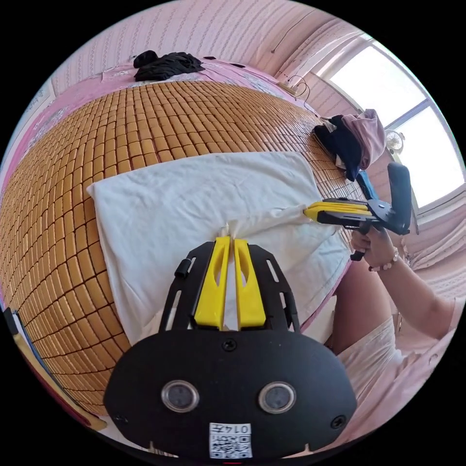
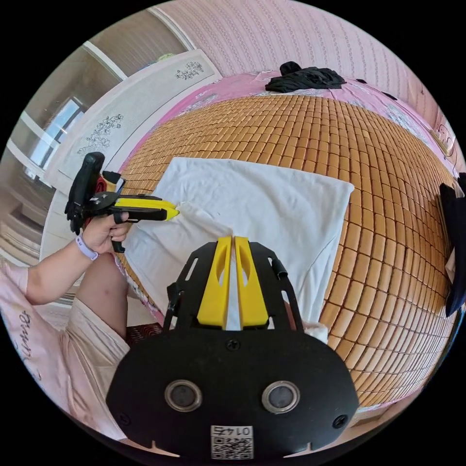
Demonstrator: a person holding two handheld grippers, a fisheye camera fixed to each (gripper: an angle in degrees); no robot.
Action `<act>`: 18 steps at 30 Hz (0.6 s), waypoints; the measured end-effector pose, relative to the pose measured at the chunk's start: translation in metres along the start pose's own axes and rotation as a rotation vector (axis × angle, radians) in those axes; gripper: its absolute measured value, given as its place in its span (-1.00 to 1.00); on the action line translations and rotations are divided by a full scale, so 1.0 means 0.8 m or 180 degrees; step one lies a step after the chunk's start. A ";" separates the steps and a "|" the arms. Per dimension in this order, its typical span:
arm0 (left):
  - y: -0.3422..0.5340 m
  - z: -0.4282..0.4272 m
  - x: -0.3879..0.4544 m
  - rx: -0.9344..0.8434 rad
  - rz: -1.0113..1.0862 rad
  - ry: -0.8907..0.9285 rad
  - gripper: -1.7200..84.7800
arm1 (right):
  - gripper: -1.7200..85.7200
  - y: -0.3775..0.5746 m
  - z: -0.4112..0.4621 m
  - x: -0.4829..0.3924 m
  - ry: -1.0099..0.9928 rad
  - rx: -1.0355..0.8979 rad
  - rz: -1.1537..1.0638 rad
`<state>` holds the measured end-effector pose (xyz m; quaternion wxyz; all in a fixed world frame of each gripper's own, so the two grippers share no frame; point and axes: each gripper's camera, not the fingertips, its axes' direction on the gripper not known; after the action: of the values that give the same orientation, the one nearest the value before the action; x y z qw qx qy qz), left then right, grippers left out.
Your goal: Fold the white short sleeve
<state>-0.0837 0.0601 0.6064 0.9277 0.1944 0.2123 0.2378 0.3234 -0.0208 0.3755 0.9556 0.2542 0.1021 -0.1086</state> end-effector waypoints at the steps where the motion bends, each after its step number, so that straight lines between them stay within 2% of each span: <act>1: 0.017 -0.009 0.004 0.0141 0.0106 0.0077 -0.97 | -0.96 0.004 -0.005 -0.004 -0.0105 0.0041 -0.0063; 3: 0.048 -0.025 0.017 0.0298 0.0339 0.0205 -0.97 | -0.95 0.024 -0.022 -0.026 -0.0548 0.0075 -0.0455; 7: 0.131 -0.042 0.041 0.0212 0.0639 0.0438 -0.94 | -0.91 0.056 -0.024 -0.052 -0.0750 -0.0261 -0.0658; 13: 0.179 -0.017 0.061 -0.0048 0.0657 0.0242 -0.93 | -0.88 0.054 0.012 -0.082 -0.0480 -0.0513 -0.0554; 18: 0.154 0.035 0.105 0.0003 0.0884 0.0205 -0.94 | -0.95 -0.031 0.072 -0.130 0.0119 -0.0515 -0.0758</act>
<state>-0.0472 0.1971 0.6615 0.8784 0.2146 0.2131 0.3700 0.2259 -0.0552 0.4392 0.9513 0.1644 0.1578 -0.2078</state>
